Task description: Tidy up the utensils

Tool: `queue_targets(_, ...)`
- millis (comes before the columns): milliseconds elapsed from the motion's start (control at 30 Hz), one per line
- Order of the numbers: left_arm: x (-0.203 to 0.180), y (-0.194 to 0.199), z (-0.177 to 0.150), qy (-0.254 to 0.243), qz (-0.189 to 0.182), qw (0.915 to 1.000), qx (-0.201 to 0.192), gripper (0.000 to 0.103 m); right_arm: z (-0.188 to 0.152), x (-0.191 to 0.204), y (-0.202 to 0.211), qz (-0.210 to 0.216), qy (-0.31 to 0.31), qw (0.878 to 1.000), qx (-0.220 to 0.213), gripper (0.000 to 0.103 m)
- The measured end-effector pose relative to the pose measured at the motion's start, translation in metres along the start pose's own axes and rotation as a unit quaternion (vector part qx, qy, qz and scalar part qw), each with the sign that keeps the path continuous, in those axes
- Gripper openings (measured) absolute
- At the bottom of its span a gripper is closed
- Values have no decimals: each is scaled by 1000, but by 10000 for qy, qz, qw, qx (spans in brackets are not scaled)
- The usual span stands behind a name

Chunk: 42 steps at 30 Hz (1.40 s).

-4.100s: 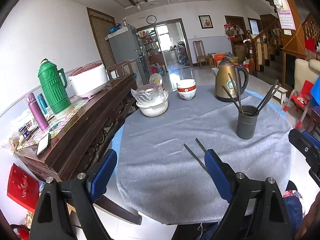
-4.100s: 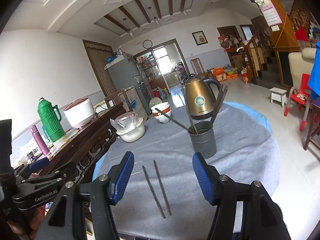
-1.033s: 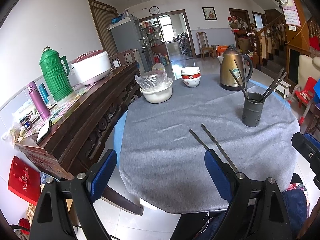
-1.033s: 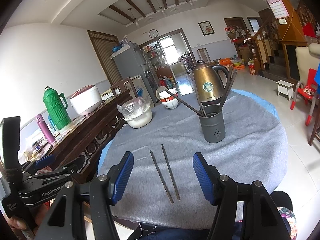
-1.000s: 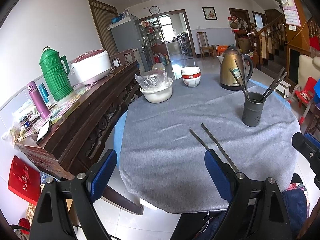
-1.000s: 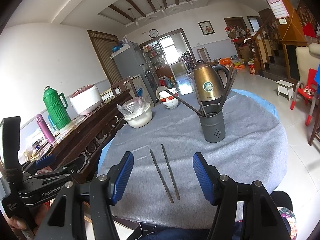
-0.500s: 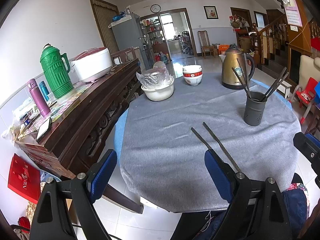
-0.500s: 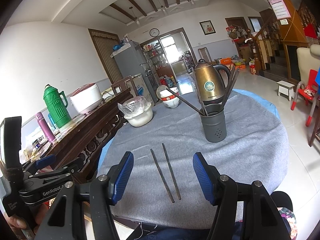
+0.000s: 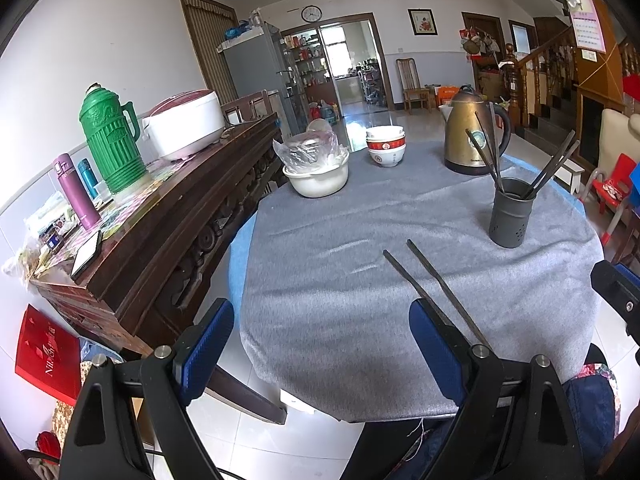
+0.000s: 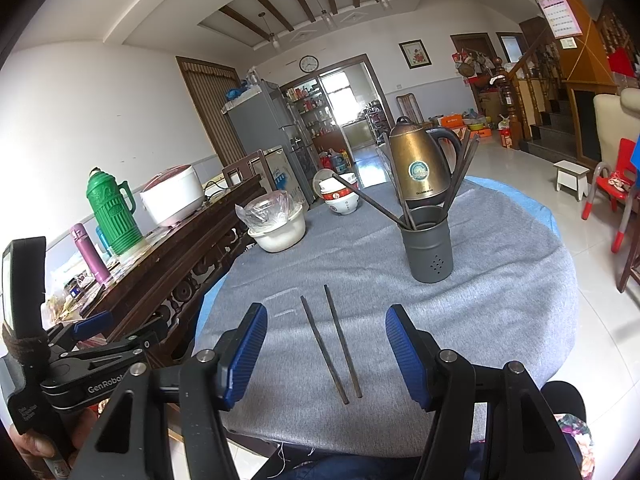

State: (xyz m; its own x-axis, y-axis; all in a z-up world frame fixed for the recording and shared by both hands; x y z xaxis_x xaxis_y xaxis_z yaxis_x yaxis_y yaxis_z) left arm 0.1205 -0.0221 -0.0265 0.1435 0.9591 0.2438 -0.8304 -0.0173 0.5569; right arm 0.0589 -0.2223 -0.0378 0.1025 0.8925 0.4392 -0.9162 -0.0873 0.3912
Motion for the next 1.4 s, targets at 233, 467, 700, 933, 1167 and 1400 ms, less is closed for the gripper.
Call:
queue_targets(233,1,-2,-2,27,-8,10000,32,90,-1,0,0,-2,-1,10000,5,66)
queue_targets(467,2,-2,-3,40,-5,10000,52,90,-1,-1,-1,-8,0,10000,16,66)
queue_targets(700,4,-4,-5,63,-10,10000,76,90,-2,0,-1,-11,-3,10000,20,66)
queue_targets(933,5,-5,-7,83,-9,9999,101,90,-4,-1,-2,-10,5,10000,41,66)
queue_targets(1167,6,-7,-10,112,-8,9998,141,90,-8,-3,-4,-5,11,10000,77,66)
queue_targets(1400,7,-10,-12,147,-13,9997,208,90,-9,-5,-7,-20,7,9999,138,66)
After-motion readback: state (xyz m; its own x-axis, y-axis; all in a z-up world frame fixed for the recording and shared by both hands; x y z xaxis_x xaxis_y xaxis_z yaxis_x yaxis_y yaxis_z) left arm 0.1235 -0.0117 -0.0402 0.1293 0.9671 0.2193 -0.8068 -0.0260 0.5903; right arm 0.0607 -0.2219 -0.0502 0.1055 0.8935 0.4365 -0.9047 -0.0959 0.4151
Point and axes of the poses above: each gripper's, at about its wrist camera, not at the fingertips, and y roughly against the way its jaws point, x to its left, z to its top, the point moved 8 cm from there along -y, roughly the way its jaws point, and after that the axes turned 2 degrees about -x, right-handed, at the moved point
